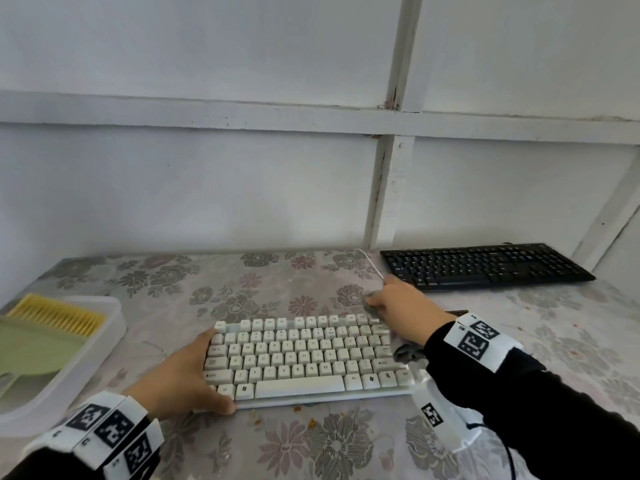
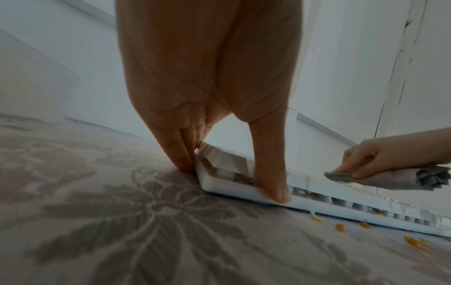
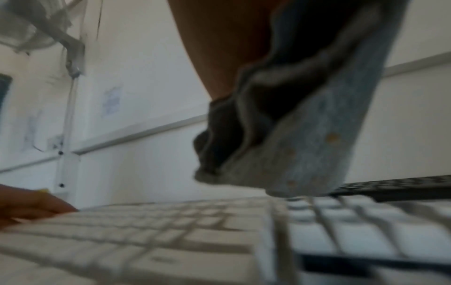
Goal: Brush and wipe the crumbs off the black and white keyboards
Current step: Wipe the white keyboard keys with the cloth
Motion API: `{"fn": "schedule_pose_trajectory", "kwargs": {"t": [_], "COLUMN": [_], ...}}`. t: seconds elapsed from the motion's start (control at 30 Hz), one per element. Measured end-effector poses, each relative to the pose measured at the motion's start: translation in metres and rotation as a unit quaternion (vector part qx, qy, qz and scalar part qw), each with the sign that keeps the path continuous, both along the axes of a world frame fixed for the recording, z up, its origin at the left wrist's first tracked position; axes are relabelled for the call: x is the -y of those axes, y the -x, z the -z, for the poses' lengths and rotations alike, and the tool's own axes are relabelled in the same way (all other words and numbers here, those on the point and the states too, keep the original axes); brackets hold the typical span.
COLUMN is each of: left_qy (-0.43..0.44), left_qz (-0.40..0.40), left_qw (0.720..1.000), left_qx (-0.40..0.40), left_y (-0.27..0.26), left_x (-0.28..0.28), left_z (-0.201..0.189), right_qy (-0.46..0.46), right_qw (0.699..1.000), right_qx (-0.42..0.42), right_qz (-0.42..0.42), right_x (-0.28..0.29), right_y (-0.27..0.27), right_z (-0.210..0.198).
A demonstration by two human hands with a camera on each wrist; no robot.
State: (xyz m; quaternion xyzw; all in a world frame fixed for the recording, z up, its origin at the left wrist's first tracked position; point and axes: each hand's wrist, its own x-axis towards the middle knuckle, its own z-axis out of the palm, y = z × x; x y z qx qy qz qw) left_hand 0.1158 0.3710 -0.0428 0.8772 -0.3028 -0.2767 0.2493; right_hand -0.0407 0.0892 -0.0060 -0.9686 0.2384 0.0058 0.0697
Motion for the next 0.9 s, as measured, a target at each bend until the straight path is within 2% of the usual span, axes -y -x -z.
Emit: {"fn": "schedule_pose_trajectory", "kwargs": {"t": [0.07, 0.17, 0.3, 0.5, 0.77, 0.9], "left_qy": [0.001, 0.007, -0.001, 0.003, -0.004, -0.014], "left_qz": [0.001, 0.001, -0.001, 0.005, 0.004, 0.005], "left_qw": [1.000, 1.000, 1.000, 1.000, 1.000, 1.000], "left_qx": [-0.002, -0.003, -0.002, -0.001, 0.007, 0.014], "left_y": [-0.001, 0.000, -0.002, -0.001, 0.001, 0.000], "left_x": [0.000, 0.001, -0.001, -0.001, 0.001, 0.000], "left_z": [0.001, 0.002, 0.002, 0.001, 0.000, 0.000], "right_qy": [-0.035, -0.008, 0.036, 0.048, 0.067, 0.063], "right_qw": [0.999, 0.998, 0.998, 0.998, 0.993, 0.993], "right_qx": [-0.012, -0.020, -0.034, -0.036, -0.056, -0.058], "right_qz": [-0.039, -0.051, -0.029, 0.000, 0.085, 0.087], "right_x": [-0.018, -0.029, -0.015, 0.010, 0.036, 0.033], "right_y": [-0.010, -0.014, 0.004, 0.028, 0.034, 0.026], "right_z": [0.002, 0.008, 0.012, 0.008, 0.010, 0.003]}}
